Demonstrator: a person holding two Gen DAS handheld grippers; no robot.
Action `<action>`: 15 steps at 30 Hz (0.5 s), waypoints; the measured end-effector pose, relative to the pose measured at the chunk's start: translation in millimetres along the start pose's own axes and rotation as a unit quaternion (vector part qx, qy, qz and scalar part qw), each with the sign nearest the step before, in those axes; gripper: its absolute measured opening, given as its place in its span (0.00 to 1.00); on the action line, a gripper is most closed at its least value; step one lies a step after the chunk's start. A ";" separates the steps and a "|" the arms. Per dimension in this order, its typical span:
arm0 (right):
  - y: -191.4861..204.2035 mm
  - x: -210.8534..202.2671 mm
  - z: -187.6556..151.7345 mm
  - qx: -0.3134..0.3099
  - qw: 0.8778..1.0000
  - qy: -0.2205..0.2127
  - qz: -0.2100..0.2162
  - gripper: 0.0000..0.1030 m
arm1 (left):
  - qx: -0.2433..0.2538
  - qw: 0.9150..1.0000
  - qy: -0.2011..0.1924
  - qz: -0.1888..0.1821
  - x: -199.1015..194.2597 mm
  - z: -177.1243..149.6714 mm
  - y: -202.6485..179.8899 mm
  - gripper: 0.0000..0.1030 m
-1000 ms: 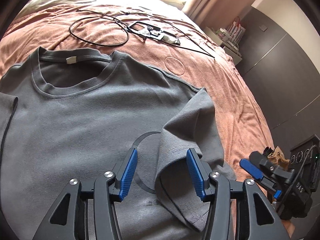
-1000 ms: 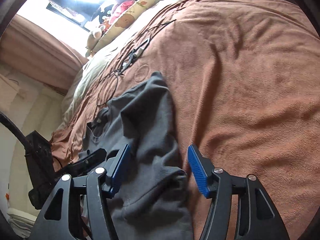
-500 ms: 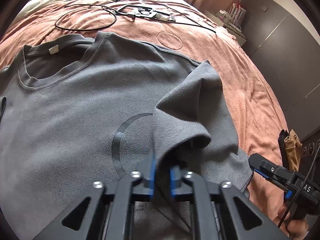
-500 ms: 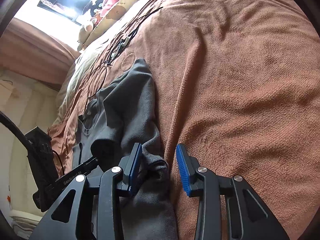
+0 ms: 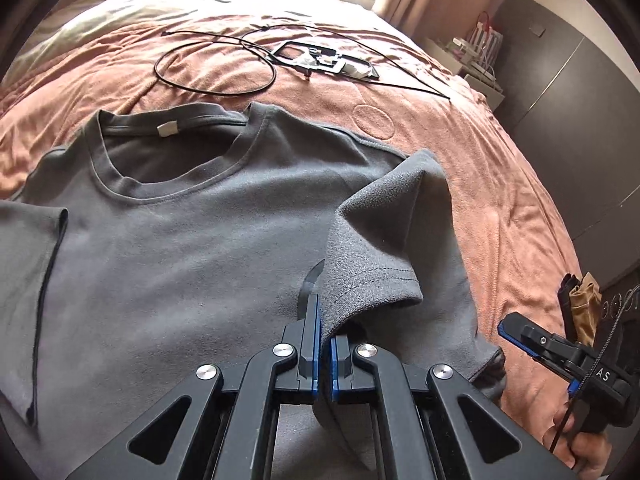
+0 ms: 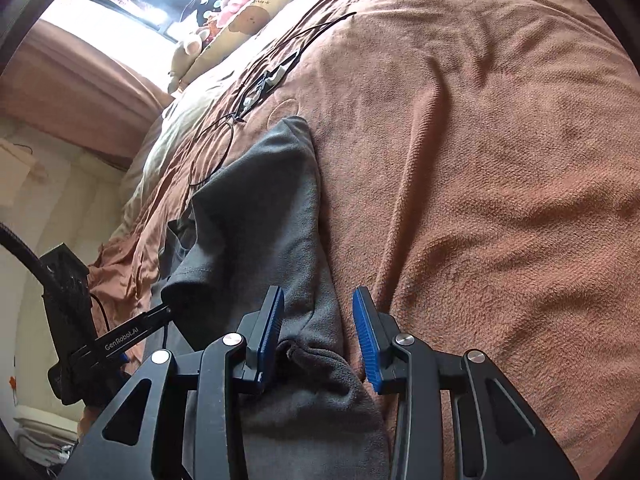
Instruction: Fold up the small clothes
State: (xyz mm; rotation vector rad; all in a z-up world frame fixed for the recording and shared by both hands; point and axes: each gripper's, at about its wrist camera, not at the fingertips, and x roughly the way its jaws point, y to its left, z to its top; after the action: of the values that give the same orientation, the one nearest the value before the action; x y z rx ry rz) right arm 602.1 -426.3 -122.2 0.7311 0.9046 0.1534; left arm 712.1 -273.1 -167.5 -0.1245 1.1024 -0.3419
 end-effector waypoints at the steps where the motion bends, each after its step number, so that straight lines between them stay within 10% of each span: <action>1: 3.5 3.3 -0.8 -0.007 1.000 0.005 -0.003 0.32 | -0.001 1.000 0.002 0.003 1.5 -0.5 1.8 0.03; 15: 15.2 12.6 -11.4 -0.052 0.994 0.045 -0.088 0.22 | -0.029 0.999 0.044 -0.011 23.1 -10.8 12.9 0.03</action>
State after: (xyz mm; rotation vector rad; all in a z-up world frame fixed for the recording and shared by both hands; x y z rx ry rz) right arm 604.0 -403.8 -125.4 0.5474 1.0338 0.0772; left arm 714.5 -267.9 -195.5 -0.1746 1.1995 -0.3379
